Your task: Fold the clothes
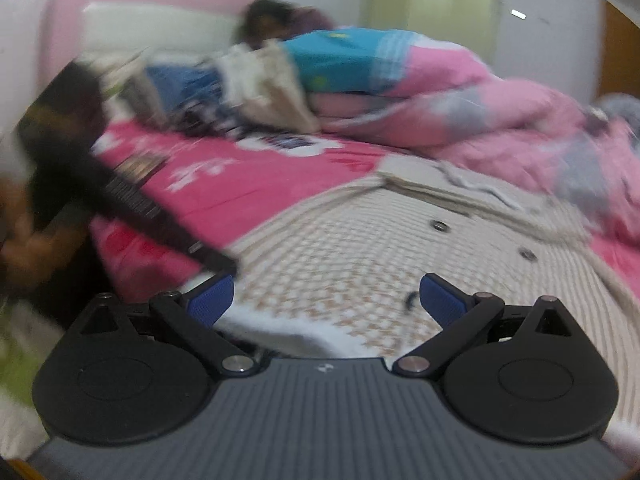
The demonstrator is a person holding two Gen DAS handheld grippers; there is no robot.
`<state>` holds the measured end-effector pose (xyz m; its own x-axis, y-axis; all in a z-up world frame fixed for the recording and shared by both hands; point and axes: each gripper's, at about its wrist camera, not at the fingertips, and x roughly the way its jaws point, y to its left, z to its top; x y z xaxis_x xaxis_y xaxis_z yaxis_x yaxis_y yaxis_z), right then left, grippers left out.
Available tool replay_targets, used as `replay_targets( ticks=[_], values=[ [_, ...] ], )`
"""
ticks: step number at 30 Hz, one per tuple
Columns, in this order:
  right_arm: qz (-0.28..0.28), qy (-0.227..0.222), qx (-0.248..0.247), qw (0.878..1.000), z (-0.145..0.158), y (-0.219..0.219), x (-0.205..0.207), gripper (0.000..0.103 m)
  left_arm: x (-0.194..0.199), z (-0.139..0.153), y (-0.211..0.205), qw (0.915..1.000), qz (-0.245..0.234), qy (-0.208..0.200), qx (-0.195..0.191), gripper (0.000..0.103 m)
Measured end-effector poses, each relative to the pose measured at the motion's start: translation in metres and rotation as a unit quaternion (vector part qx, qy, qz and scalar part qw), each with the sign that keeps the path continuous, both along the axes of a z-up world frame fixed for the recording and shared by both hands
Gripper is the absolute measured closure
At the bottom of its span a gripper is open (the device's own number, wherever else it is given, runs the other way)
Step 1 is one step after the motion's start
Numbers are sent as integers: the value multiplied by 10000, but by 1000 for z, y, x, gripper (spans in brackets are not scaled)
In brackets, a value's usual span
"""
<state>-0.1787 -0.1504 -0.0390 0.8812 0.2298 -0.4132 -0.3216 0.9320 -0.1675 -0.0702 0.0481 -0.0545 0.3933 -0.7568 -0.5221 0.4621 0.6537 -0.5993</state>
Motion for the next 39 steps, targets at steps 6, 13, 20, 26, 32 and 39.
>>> replay_targets(
  ticks=[6,13,20,26,32,39],
  values=[
    [671,-22,-619,9958,-8,33,6,5,6,1,2,9993,40,238,-292,97],
    [1048,80,-1328,9856,-24,67,18,30,11,3,4,9978,56,366,-557,97],
    [679,98,-1557,9854,-26,67,25,81,16,0,4,9964,24,503,-681,93],
    [426,116,-1360,9897,-22,58,31,97,26,-4,2,9944,75,777,-718,52],
    [388,36,-1339,9902,-23,58,30,98,53,-22,-6,9806,95,1538,-1210,51],
    [388,-40,-1263,9912,-19,56,30,98,70,-31,-35,9789,-54,1739,-1075,54]
  ],
)
